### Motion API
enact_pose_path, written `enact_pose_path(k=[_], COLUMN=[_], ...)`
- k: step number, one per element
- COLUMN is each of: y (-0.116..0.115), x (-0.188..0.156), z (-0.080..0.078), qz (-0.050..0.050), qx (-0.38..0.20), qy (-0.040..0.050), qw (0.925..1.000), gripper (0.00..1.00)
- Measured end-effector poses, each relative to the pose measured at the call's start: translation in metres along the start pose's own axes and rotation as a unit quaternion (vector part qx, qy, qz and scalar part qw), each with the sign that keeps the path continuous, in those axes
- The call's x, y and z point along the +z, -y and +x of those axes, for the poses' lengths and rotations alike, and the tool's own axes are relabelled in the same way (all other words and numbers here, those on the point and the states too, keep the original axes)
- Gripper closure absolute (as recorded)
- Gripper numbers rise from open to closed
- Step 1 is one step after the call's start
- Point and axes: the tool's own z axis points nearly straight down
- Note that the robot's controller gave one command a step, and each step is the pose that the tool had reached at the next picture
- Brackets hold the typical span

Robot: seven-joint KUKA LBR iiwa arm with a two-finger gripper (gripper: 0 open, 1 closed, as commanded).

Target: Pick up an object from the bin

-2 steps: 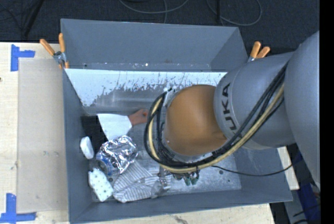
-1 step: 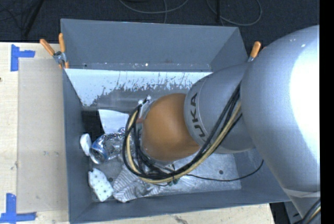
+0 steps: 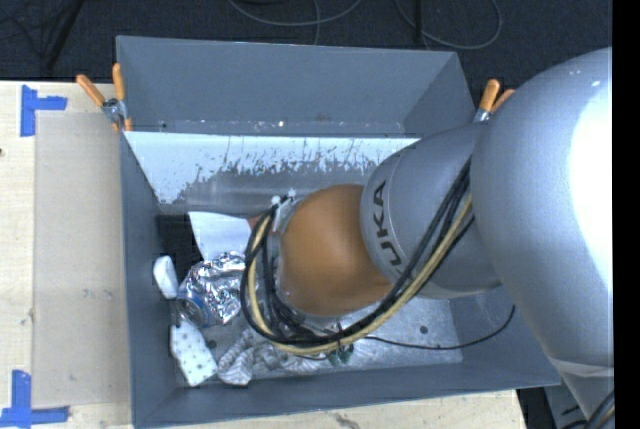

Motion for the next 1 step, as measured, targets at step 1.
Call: enact_pose_path(k=[1], y=[0.0], x=[0.0], z=[0.0], qz=[0.0], qx=[0.0], qy=[0.0], qw=[1.0], gripper=[1.0])
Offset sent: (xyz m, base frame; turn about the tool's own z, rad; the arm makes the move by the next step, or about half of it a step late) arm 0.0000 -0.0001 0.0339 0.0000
